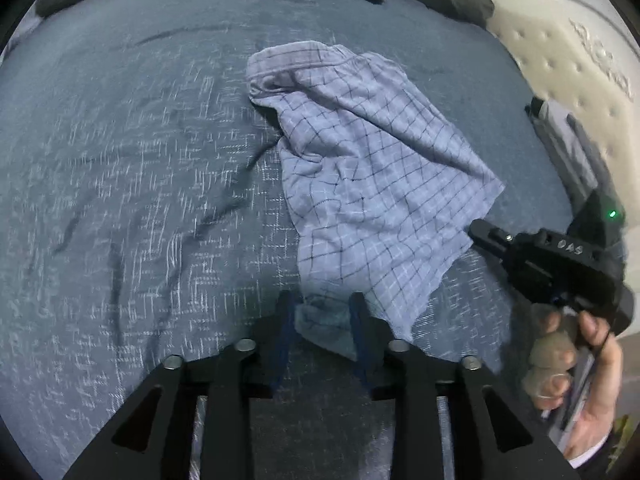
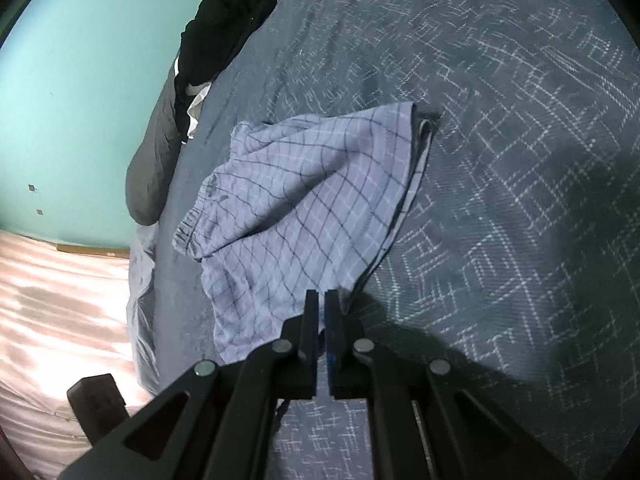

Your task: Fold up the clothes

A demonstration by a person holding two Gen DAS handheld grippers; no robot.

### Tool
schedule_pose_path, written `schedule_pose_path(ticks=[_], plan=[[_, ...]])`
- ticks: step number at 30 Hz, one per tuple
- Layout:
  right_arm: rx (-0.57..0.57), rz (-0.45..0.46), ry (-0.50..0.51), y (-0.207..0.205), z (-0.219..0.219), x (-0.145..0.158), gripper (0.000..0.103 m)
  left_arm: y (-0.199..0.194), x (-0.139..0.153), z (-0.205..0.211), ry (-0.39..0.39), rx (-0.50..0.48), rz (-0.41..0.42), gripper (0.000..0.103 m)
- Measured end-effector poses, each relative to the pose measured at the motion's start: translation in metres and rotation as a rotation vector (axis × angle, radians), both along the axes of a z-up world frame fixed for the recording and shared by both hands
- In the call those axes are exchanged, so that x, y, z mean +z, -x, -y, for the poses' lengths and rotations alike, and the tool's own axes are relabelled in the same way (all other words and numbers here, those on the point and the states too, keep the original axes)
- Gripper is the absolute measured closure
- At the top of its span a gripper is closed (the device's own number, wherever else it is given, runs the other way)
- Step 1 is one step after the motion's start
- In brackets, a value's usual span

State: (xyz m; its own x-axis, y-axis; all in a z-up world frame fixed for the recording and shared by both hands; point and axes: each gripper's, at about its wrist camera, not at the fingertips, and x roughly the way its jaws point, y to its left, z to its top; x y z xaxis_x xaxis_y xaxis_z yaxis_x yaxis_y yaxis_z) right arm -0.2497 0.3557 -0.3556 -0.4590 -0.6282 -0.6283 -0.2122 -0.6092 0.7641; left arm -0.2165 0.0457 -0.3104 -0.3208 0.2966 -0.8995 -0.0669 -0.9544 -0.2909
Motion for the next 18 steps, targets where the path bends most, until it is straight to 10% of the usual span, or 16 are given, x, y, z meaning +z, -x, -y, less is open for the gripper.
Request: schedule_pose_path(ticks=[9,12,18], plan=[[-0.031,-0.002,-0.007,0.000,-0.013,0.001,0.099,-0.004,-0.014,-0.006,0.009,-0.011,0.029,0.058],[-0.046,0.000,-0.009,-0.004,-0.020,-0.002,0.099,-0.004,-0.017,-0.003,-0.003,-0.017,0.034,0.087],[-0.080,-0.012,-0.002,-0.004,-0.032,-0.002,0.099,-0.006,-0.013,0.005,-0.018,-0.017,0.024,0.097]])
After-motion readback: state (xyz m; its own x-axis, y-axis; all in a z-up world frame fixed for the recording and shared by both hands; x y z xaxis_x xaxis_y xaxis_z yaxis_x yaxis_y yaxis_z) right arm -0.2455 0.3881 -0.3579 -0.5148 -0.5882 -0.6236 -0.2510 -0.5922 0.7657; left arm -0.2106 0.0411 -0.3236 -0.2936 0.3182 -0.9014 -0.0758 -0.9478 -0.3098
